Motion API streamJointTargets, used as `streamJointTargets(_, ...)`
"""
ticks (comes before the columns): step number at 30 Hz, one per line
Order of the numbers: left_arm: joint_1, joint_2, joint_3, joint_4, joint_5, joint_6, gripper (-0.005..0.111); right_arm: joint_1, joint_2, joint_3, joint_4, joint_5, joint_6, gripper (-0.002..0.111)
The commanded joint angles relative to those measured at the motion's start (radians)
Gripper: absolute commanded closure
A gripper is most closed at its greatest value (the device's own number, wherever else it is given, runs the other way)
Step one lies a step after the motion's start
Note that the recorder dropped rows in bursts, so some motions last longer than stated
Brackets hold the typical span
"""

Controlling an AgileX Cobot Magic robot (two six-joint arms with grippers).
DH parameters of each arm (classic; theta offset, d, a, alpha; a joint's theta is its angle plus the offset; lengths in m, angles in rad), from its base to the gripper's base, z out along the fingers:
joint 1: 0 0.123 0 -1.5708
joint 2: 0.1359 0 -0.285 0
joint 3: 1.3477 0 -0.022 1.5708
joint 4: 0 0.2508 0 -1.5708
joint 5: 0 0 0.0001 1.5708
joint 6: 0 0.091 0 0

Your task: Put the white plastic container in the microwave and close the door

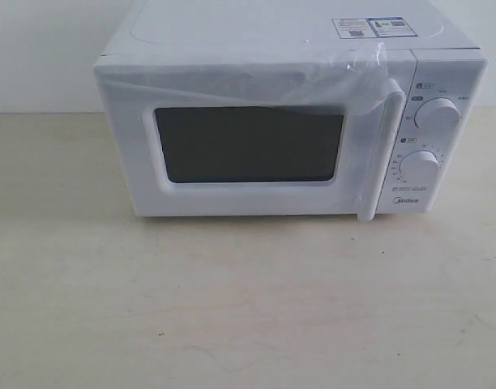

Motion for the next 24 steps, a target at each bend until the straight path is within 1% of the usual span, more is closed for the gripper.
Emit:
streamJointTargets(1, 0.001, -0.098, 0.084, 0.005, 0.002, -0.017, 0.102, 0.003, -0.109, 0.005, 0.112, 0.063, -0.089, 0.108)
streamJointTargets(7, 0.001, -0.209, 0.179, 0.005, -0.005, -0.017, 0.102, 0.003, -0.213, 0.005, 0.224, 0.188, -0.15, 0.108)
streamJointTargets(13, 0.001, -0.272, 0.267, 0.005, -0.005, -0.026, 0.102, 0.003, -0.263, 0.005, 0.302, 0.365, -0.15, 0.108)
streamJointTargets(15, 0.001, -0.272, 0.324, 0.005, -0.014, -0.043, 0.102, 0.003, -0.263, 0.005, 0.312, 0.466, -0.155, 0.108)
streamJointTargets(17, 0.001, -0.272, 0.386, 0.005, -0.059, -0.059, 0.102, 0.003, -0.263, 0.005, 0.341, 0.542, -0.155, 0.108)
streamJointTargets(18, 0.001, -0.272, 0.42, 0.005, -0.11, -0.054, 0.102, 0.001, -0.263, 0.005, 0.355, 0.568, -0.155, 0.108)
streamJointTargets(20, 0.001, -0.272, 0.481, 0.005, -0.179, -0.054, 0.102, 0.001, -0.263, 0.005, 0.356, 0.575, -0.155, 0.108)
streamJointTargets(24, 0.001, -0.272, 0.563, -0.018, -0.188, -0.054, 0.102, 0.001, -0.263, 0.005, 0.356, 0.575, -0.155, 0.108)
